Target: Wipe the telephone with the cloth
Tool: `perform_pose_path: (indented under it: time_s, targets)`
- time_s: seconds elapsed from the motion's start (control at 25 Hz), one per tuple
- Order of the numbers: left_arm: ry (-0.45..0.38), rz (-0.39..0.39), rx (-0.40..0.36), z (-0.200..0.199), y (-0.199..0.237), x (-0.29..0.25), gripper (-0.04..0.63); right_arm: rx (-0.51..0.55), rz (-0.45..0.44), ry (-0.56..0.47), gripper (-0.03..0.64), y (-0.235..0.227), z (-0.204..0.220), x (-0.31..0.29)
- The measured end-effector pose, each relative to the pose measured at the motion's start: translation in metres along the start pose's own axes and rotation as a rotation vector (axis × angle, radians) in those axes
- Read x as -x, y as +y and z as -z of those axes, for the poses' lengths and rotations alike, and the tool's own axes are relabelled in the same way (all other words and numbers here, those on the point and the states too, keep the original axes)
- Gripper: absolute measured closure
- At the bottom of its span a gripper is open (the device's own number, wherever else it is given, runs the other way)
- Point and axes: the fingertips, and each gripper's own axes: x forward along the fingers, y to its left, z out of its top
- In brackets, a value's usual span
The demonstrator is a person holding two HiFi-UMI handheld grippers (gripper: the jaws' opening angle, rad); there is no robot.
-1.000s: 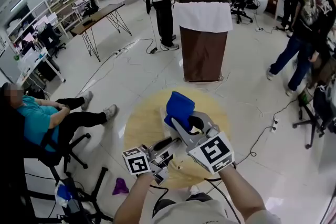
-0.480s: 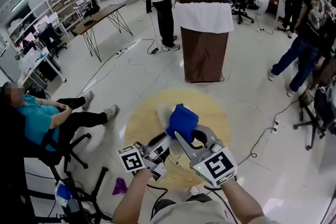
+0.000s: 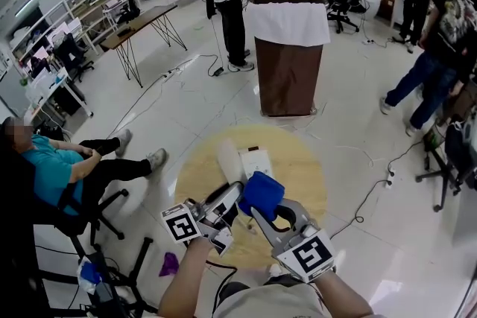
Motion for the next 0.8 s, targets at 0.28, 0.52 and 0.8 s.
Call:
perform_pose_path:
  time_s: [0.28, 0.52, 0.8]
  targets:
    - [-0.019, 0.009, 0.012, -0.006, -0.003, 0.001, 0.512, -0.06, -0.022, 0.037, 0.554, 0.011, 0.023, 0.012]
    - [-0.049, 0.059, 0.028, -0.013, -0.012, 0.007, 0.512, -0.092, 0.03, 0.091, 0.554, -0.007, 0.051, 0.03]
    - [-0.009, 0.086, -0.038, -0.004, -0.028, 0.003, 0.512, -0.133, 0.081, 0.064, 0.552, -0.032, 0.041, 0.032]
